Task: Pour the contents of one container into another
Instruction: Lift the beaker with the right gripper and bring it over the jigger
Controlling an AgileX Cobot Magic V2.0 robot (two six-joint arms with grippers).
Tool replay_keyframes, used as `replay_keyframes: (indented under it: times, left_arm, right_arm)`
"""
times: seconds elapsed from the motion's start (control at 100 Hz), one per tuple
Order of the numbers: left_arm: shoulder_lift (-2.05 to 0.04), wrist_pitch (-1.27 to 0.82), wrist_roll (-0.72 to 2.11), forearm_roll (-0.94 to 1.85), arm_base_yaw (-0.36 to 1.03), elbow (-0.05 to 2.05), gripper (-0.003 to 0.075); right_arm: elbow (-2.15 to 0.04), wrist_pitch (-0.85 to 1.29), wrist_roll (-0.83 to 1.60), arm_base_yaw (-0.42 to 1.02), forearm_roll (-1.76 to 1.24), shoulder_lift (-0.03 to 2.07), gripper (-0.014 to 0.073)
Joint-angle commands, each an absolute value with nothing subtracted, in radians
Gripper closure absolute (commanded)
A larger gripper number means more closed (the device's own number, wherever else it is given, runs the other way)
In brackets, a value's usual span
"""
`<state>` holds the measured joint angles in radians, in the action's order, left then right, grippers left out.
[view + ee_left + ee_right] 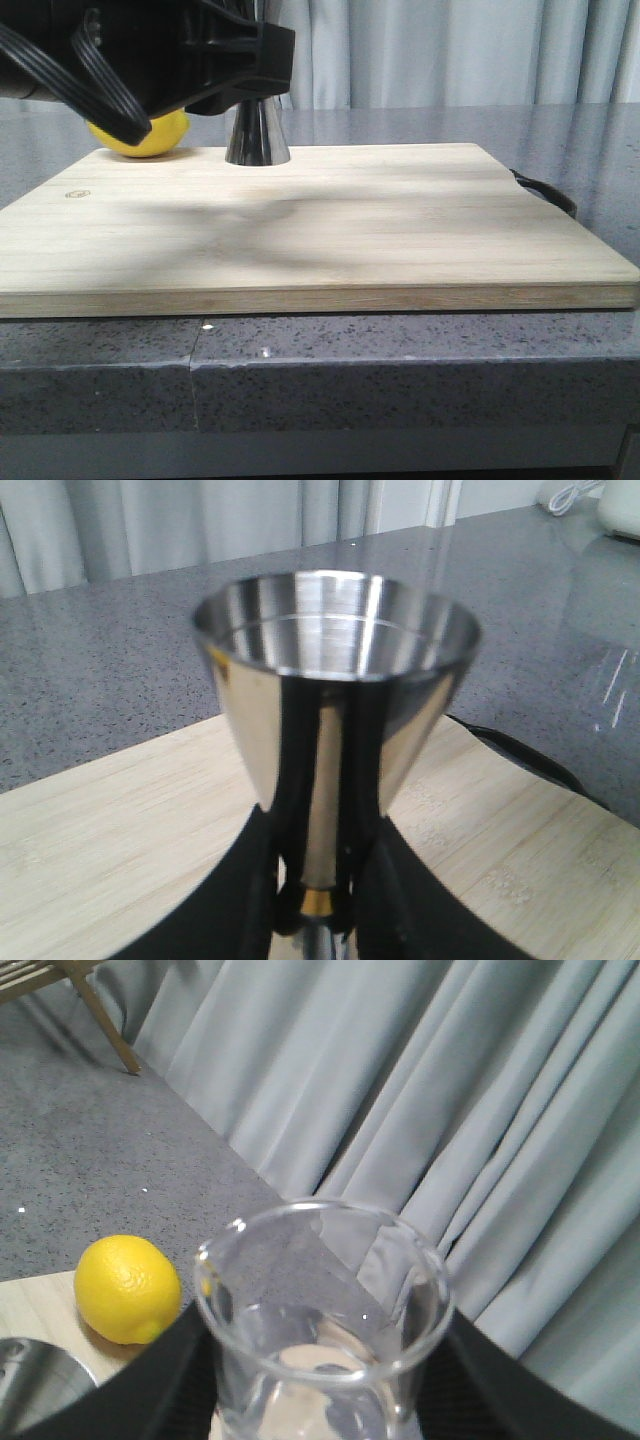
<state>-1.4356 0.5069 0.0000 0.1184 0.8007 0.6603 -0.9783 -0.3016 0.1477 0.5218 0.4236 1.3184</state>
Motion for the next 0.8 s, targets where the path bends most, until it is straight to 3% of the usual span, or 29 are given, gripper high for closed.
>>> replay_keyframes:
  times: [0.0,0.79]
  left_arm:
    - [-1.399,0.586,-0.013,0.106,0.808,0.689,0.0739]
    - [-1.399,0.586,-0.088,0.033,0.808,0.689,0.0739]
  right_arm:
    - [-1.034,-0.361,0.147,0.53,0.478,1.282,0.0424]
    - [-1.051,-0.305,0.147,0.532,0.838,1.282,0.0424]
